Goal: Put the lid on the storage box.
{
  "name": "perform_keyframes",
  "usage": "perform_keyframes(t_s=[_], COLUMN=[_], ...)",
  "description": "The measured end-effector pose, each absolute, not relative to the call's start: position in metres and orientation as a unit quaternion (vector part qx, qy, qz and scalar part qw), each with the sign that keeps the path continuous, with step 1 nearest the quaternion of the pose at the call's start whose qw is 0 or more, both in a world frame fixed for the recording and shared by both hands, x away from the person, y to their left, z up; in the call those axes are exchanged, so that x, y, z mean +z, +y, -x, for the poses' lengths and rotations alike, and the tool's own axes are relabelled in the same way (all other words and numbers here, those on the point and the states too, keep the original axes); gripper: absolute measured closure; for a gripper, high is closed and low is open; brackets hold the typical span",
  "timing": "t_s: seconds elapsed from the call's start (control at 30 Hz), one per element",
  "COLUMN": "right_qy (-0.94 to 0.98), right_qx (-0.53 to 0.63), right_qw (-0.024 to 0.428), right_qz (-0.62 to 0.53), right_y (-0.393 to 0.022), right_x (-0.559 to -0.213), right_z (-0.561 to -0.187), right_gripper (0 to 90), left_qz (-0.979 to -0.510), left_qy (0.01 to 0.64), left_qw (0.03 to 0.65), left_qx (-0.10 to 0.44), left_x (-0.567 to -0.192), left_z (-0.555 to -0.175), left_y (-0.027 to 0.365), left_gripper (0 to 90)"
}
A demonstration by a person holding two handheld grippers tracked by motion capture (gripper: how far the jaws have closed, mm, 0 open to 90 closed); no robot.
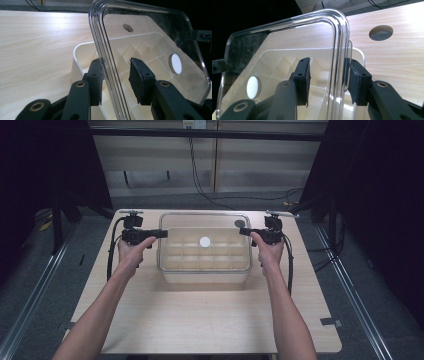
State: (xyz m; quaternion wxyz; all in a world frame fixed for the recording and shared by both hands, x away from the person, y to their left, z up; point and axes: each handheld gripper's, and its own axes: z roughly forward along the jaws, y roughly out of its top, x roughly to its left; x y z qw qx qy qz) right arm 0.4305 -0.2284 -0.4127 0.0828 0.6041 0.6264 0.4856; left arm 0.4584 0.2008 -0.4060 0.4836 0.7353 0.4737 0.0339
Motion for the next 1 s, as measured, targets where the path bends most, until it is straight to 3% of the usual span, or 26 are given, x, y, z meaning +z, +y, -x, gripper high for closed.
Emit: perform_keyframes(t_s=[0.53, 1.0], right_qy=[0.635, 0.639], right_qx=[0.454, 0.442], right_qw=[0.080, 0.106], right_qz=[-0.619, -0.620], right_y=[-0.223, -0.216], right_x=[-0.430, -0.437], right_z=[-0.441, -0.441], right_gripper=[50.5, 44.4], left_qz=[-0.743, -0.742], left_qy=[0.485, 0.490], left_qw=[0.460, 0.456], left_qx=[0.027, 0.018], left_x=[-0.422, -0.430], left_z=[-0.469, -0.471], left_y=[0.201, 0.199], left_gripper=[62.7, 60.5])
